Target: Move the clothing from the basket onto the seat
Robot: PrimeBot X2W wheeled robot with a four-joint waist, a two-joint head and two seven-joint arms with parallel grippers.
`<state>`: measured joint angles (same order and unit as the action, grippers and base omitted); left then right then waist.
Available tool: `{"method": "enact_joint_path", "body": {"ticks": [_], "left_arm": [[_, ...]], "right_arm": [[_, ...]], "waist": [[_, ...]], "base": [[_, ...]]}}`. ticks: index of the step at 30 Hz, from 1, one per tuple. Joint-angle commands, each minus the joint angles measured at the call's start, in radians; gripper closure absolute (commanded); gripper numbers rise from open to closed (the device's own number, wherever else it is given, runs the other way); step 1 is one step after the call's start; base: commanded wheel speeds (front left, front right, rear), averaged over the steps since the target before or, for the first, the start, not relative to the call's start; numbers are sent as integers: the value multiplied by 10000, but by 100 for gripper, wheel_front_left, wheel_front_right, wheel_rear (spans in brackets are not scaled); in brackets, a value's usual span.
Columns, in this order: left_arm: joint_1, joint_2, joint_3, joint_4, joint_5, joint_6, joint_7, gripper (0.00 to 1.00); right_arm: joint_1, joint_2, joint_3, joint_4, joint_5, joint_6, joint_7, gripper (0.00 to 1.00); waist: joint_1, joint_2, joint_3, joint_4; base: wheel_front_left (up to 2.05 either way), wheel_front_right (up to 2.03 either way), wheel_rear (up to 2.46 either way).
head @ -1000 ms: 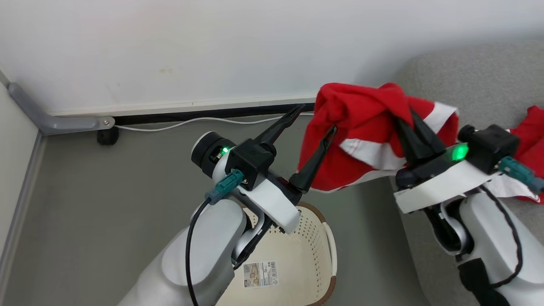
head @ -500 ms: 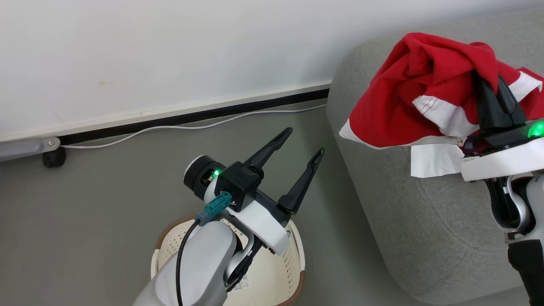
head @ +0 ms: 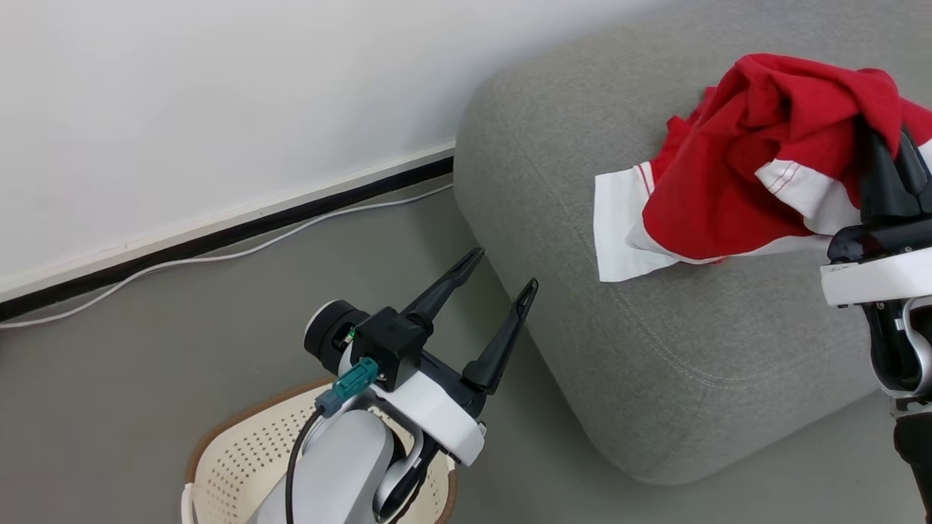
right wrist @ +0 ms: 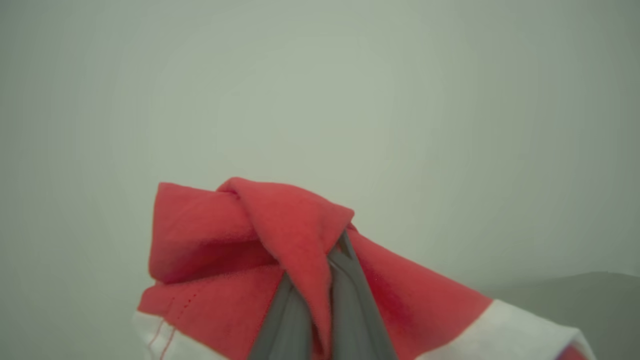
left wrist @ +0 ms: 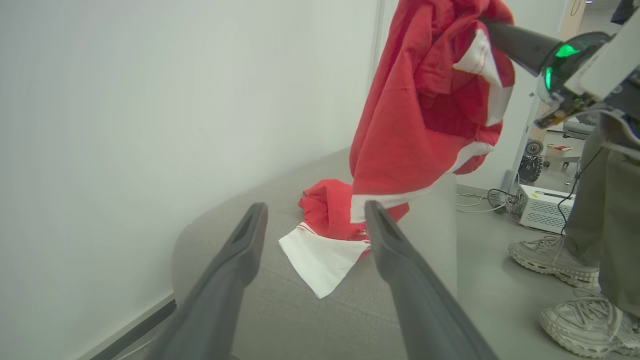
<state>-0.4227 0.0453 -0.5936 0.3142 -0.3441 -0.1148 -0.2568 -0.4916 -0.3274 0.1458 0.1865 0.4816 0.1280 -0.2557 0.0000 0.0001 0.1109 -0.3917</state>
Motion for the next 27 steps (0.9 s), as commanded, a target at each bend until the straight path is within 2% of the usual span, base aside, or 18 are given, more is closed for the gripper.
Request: {"method": "enact_joint_path", "body": {"ticks": [1,6,14,21,27], "left_arm": [[-36,50,340,-276,-10,-75,-49,0],[23,50,301,-310,-58,-111,-49,0],[36,50,141,-416,-32,-136,-49,0],[-214,49,-188,-462,-33,-146,-49,0],[-681,49,-611,-329,12,-149,-49,0]], "right_arm": [[55,-118,20,-242,-124,27,-61,100],[241,-170,-286,-328,-164,27,-61,100],[622,-444,-973,-529,-242,27,-61,100],[712,-789,-2023,-639,-336,27,-61,100],[81,-1122,-2596,-226,-546,27,-61,100]], "waist": [[0,-1,-62,-381],[0,-1,-62,-849],[0,-1,100,-1178],[0,-1,661,-1232],[0,-1,1433,-1104]], "base": [[0,0,0],[0,0,0],[0,0,0],[0,0,0],[0,0,0]]}}
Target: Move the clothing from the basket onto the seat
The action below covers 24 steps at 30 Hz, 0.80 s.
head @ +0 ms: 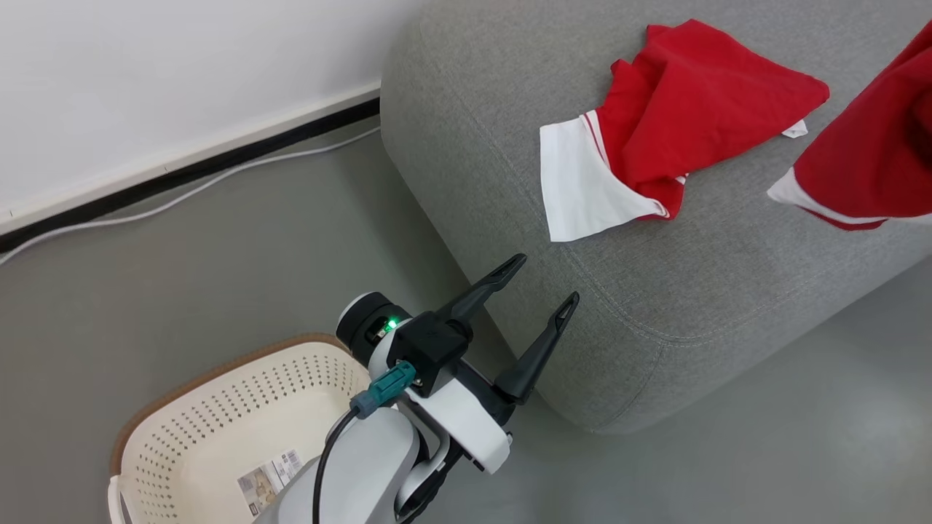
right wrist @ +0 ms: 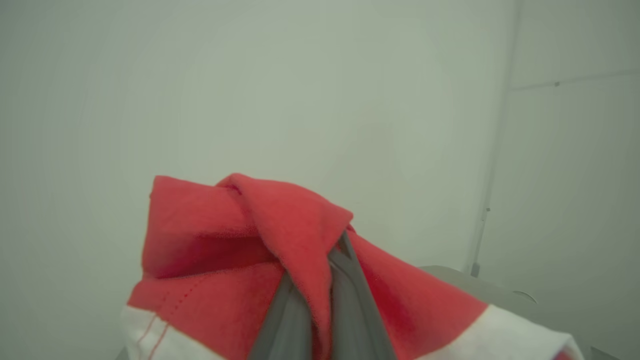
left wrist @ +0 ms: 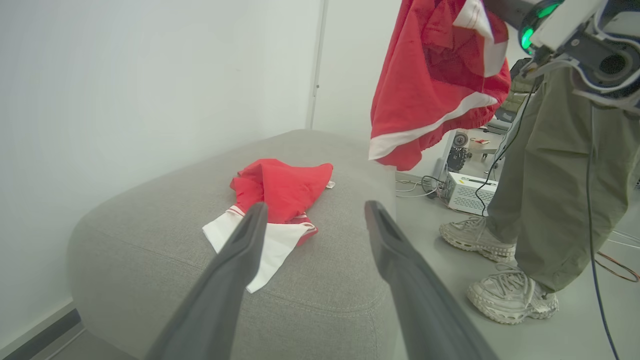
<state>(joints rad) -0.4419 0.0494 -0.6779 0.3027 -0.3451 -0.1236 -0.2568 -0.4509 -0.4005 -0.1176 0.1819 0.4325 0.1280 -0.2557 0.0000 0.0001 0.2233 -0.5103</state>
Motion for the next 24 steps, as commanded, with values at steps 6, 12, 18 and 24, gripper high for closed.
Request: {"method": "enact_joint_path", "body": {"ticks": [6,12,18,24], "left_arm": [[-1267,9,-380,18,61,60,-49,0],[-2057,9,-819,290,139,310,-49,0],[-2764,9,-1064,500,219,529,-49,0],[-3249,9,-1304,600,232,651,-49,0]], "right_arm": [[-1700,-1057,-295,702,-135,27,-61,100],[-2775,-1718,-690,1515,-267,27,-61,100],[-4046,-2515,-734,2758,-608,27,-61,100],[-5149,-3029,-749,3732,-915,27,-61,100]], "waist": [[0,-1,1448,459],[0,-1,2383,881],[0,-1,3099,1235],[0,-1,3587,1555]], "base": [[0,0,0],[0,0,0],[0,0,0],[0,0,0]]}}
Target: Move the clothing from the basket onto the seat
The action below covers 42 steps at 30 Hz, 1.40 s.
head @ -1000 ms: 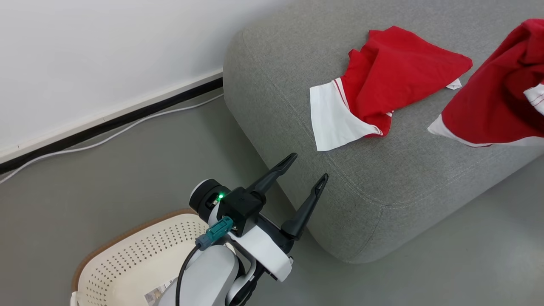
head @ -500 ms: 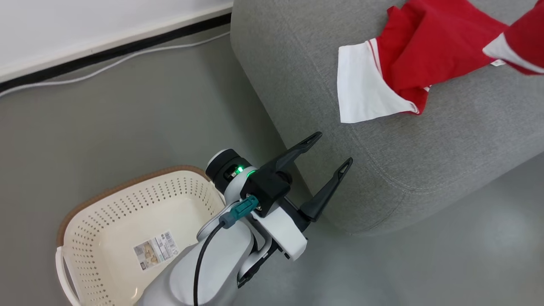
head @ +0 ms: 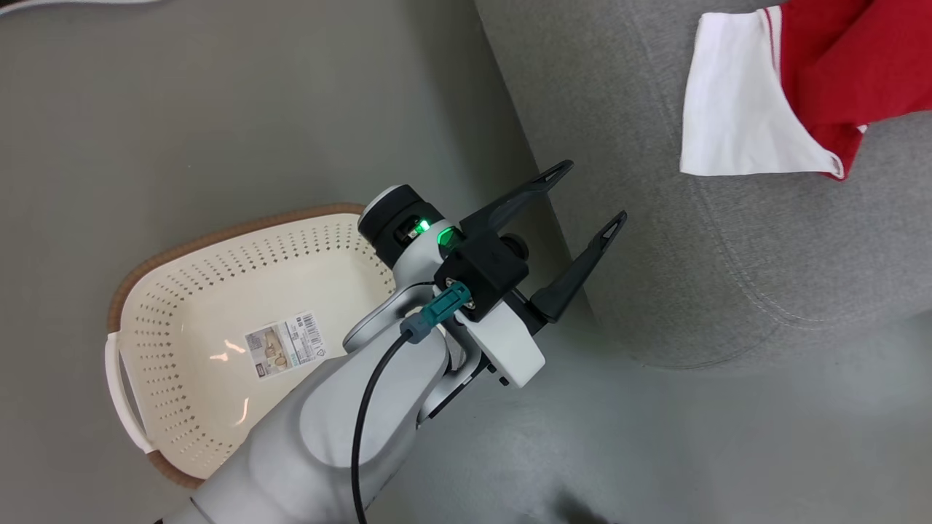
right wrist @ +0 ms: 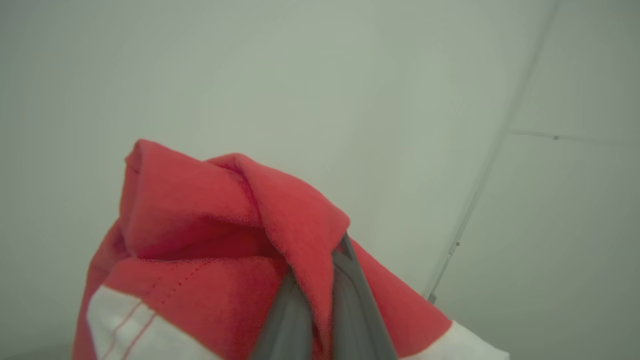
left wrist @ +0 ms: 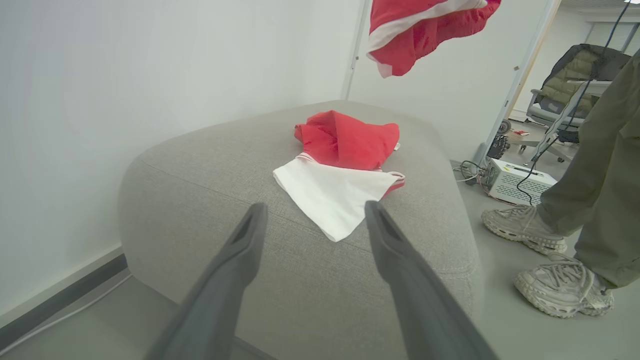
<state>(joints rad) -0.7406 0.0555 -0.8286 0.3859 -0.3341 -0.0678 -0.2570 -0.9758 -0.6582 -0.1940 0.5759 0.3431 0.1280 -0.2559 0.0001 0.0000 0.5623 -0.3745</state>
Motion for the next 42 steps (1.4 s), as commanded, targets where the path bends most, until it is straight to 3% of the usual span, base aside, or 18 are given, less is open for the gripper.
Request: {"method": "enact_joint_path", "body": {"ticks": [1,7,14,26,27,28,29,34,42], "left_arm": [[-341,-53,134,-232,104,114,-47,0],[-675,-53,-412,-371,-188,319,-47,0],[-697,-53,-812,-313,-400,581,-47,0],[-566,-53,-836,-279,-505,813,-47,0],[-537,-53,-816,-318,-528,813,-47,0],[-504,-53,-797,-341,-551,810,-47,0],[-470,-53,-768,-369,-571,807,-47,0],[-243,-53,-579,-440,-618,771,-47,0],[467,-53,-126,-600,-632,675,-47,0]], "right_arm": [[-165,-476,-196,0,48,27,-59,100],[-1264,-1104,-674,1122,-618,27,-59,100],[-1534,-809,-756,2352,-1004,27,-59,100],[371,229,1690,3177,1405,27,-59,100],[590,231,1875,3174,1630,27,-59,83],[812,258,2030,3137,1850,27,-59,54],[1030,313,2162,3081,2110,27,-59,0],[1935,367,2592,2634,3252,27,-59,0],[3101,524,3536,1599,3588,27,-59,0]], "waist": [[-1,0,277,276],[-1,0,676,928],[-1,0,1035,1422],[-1,0,886,1670],[-1,0,822,1673],[-1,0,749,1673],[-1,0,672,1670],[-1,0,275,1656],[-1,0,-562,1741]], "base": [[0,0,0],[0,0,0],[0,0,0],[0,0,0],[0,0,0],[0,0,0],[0,0,0],[0,0,0],[0,0,0]]}}
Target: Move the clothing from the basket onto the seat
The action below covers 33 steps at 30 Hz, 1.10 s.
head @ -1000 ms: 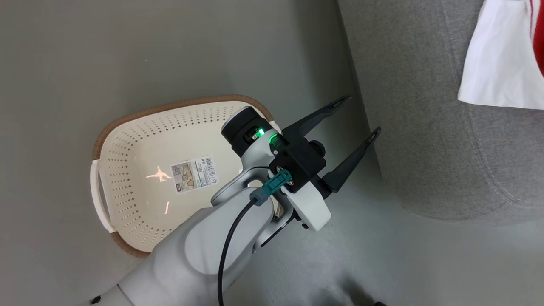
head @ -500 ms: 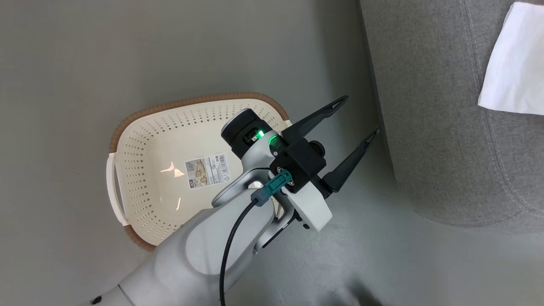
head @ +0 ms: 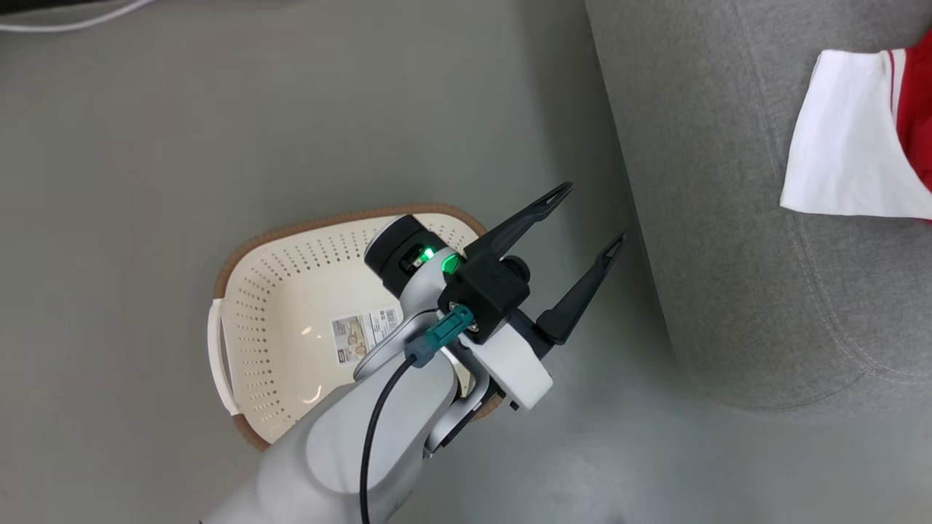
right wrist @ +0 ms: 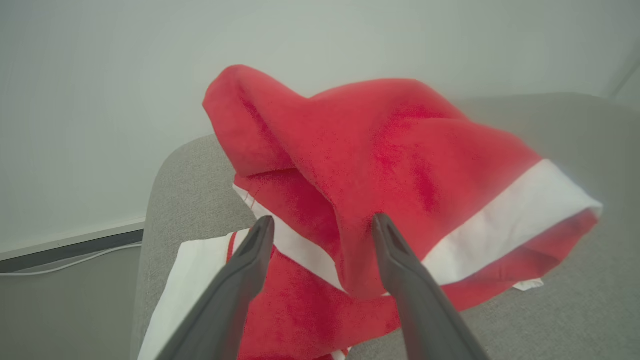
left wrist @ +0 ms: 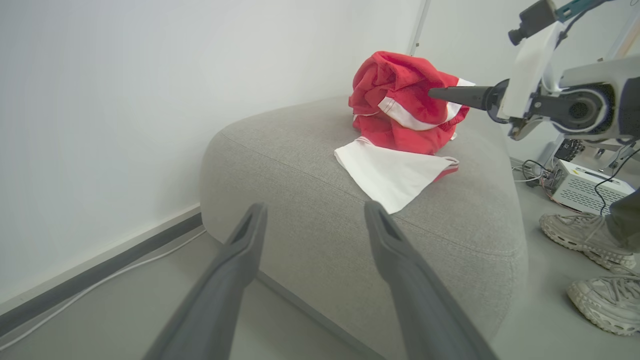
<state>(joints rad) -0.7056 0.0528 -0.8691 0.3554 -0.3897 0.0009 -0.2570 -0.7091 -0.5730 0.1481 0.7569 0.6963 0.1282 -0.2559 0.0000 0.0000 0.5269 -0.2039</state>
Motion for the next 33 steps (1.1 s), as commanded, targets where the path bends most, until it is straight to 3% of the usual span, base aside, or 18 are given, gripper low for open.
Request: {"method": "enact_joint_path", "body": {"ticks": [1,17,27,33], "left_arm": [[229,-26,367,-318,-67,-6,-47,0],[2195,-26,2327,-522,356,270,-47,0],[3671,-26,4167,-363,1037,425,-47,0],[4807,84,5612,-261,1548,532,-47,0]], "right_arm": [[543,-275,207,-348,68,25,-59,0],[1503,573,1165,-1885,-191,25,-59,0],[2421,1002,1571,-2625,-1025,25,-59,0],[3229,1752,1550,-3191,-1599,25,-59,0]], "waist": [[0,0,-334,51],[0,0,-2469,772],[0,0,-3896,1582],[0,0,-4831,1854]], "base": [[0,0,0],[0,0,0],[0,0,0],[0,0,0]]}}
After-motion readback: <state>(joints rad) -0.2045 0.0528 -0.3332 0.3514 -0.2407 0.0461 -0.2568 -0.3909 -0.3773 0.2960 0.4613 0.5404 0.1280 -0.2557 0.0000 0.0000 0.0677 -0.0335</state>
